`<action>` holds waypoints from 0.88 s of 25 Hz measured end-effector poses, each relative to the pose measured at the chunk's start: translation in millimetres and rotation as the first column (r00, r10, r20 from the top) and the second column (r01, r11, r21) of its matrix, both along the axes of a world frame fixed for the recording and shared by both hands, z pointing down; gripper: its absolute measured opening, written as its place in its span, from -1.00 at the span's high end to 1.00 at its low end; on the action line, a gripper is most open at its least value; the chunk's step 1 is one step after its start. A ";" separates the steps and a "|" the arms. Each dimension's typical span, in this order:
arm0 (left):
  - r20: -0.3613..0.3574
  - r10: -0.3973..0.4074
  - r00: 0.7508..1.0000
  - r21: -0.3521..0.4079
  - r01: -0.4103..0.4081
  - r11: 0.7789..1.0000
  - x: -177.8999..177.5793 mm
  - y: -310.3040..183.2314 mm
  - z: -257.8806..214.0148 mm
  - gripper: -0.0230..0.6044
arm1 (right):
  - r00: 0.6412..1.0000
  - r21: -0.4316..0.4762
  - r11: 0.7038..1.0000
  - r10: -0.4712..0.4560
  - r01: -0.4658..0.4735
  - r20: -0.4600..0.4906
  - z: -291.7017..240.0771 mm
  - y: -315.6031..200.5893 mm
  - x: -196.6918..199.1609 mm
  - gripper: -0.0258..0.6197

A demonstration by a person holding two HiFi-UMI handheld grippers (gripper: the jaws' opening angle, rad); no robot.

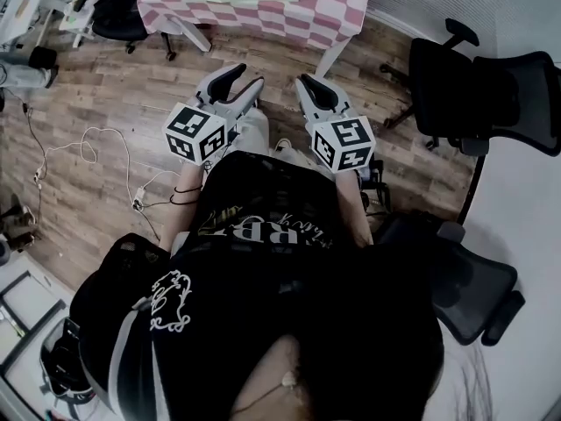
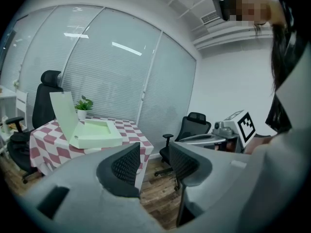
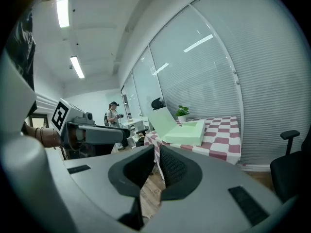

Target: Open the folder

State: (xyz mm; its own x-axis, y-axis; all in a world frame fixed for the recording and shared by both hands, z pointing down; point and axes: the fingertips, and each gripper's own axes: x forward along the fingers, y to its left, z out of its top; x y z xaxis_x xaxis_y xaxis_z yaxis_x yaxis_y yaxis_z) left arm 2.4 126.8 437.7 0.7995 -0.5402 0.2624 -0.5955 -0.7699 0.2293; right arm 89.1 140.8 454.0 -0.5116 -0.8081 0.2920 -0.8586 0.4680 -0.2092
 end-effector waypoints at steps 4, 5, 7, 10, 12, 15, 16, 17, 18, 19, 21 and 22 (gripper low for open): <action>0.004 0.006 1.000 0.005 -0.006 1.000 4.8 13.6 -2.2 0.34 | 1.000 0.007 1.000 -0.028 0.028 0.001 -0.7 9.6 -7.4 0.80; 0.005 0.007 1.000 0.003 -0.007 1.000 5.1 18.0 -1.5 0.34 | 0.999 0.009 0.999 -0.033 0.033 0.001 -1.3 12.1 -9.2 0.80; 0.006 0.007 1.000 -0.004 -0.007 1.000 4.3 26.7 0.6 0.34 | 0.999 0.016 0.999 -0.042 0.041 0.004 -3.0 16.8 -13.2 0.80; 0.015 0.013 1.000 -0.009 -0.013 1.000 3.3 37.7 4.6 0.34 | 0.999 0.023 0.998 -0.051 0.051 0.005 -4.4 22.5 -17.6 0.80; 0.019 0.010 1.000 -0.009 -0.010 1.000 0.6 42.8 6.1 0.34 | 0.998 0.023 0.998 -0.059 0.059 0.003 -3.8 25.3 -21.4 0.80; 0.013 -0.009 1.000 -0.013 0.010 1.000 -8.4 47.1 7.1 0.34 | 0.997 0.020 0.997 -0.078 0.078 0.001 -3.1 27.7 -30.6 0.80; 0.011 -0.016 1.000 -0.016 0.016 1.000 -11.2 47.7 8.0 0.34 | 0.996 0.018 0.996 -0.085 0.085 0.001 -2.6 28.0 -33.4 0.80; 0.009 -0.023 1.000 -0.018 0.023 1.000 -13.7 47.9 9.0 0.34 | 0.996 0.016 0.996 -0.090 0.090 0.000 -2.0 28.2 -35.7 0.80; 0.008 -0.030 1.000 -0.021 0.030 0.999 -15.8 48.0 9.9 0.34 | 0.995 0.014 0.995 -0.095 0.095 -0.002 -1.2 28.1 -37.5 0.80; 0.005 -0.036 0.999 -0.022 0.036 0.999 -17.8 48.0 10.4 0.34 | 0.995 0.013 0.995 -0.100 0.100 -0.007 -0.6 27.8 -39.1 0.80; 0.001 -0.045 0.999 -0.023 0.045 0.999 -21.2 48.3 10.5 0.34 | 0.994 0.010 0.994 -0.108 0.109 -0.015 0.2 26.5 -42.2 0.80; 0.000 -0.048 0.999 -0.024 0.048 0.999 -22.6 48.4 10.8 0.34 | 0.994 0.008 0.994 -0.112 0.112 -0.017 0.7 25.6 -43.8 0.80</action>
State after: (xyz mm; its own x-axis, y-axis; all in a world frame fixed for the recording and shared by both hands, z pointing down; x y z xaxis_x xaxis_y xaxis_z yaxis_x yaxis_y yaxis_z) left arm -20.2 175.2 448.5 0.7731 -0.5715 0.2752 -0.6314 -0.7347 0.2482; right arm 45.3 166.4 454.6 -0.5947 -0.7484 0.2936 -0.8037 0.5636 -0.1910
